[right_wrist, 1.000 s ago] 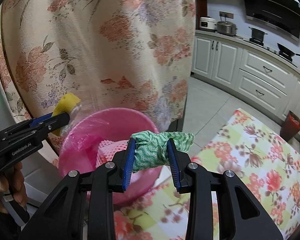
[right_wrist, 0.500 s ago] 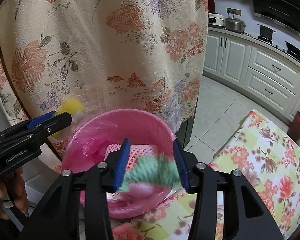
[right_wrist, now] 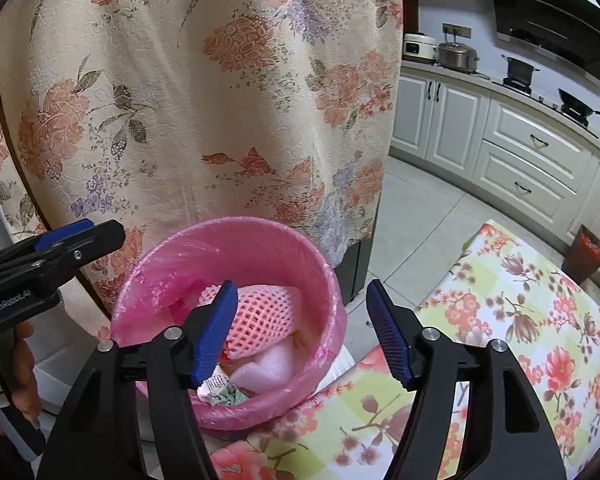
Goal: Collect trash
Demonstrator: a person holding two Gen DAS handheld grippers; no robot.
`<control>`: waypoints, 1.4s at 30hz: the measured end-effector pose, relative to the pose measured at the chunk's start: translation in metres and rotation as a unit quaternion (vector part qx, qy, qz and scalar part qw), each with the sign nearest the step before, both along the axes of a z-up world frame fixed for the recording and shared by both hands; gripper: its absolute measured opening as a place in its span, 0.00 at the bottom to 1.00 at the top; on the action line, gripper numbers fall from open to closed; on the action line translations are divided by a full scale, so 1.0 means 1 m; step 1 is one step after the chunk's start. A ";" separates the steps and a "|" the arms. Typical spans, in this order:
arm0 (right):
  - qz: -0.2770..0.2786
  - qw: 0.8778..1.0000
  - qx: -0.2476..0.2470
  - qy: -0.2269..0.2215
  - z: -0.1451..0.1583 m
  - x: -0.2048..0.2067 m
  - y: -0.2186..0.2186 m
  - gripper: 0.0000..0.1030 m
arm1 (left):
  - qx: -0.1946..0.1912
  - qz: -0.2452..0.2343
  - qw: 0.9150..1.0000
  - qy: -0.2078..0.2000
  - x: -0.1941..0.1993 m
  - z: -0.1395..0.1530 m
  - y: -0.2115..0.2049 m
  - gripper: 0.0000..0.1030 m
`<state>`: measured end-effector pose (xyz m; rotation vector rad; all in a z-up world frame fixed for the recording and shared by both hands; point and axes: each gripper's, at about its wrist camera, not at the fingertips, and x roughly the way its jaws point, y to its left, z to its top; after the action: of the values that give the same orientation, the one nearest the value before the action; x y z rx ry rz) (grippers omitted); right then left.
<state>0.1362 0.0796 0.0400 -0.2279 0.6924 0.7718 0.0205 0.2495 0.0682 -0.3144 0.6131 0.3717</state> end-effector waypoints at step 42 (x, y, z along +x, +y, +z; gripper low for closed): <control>-0.019 1.000 0.013 -0.002 -0.024 -0.068 -0.068 0.82 | -0.002 -0.010 0.999 0.040 -0.067 -0.020 -0.047 0.92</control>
<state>0.0678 0.0118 0.0163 -0.1918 0.6813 0.7445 -0.0469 0.2029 0.0480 -0.2970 0.6947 0.3649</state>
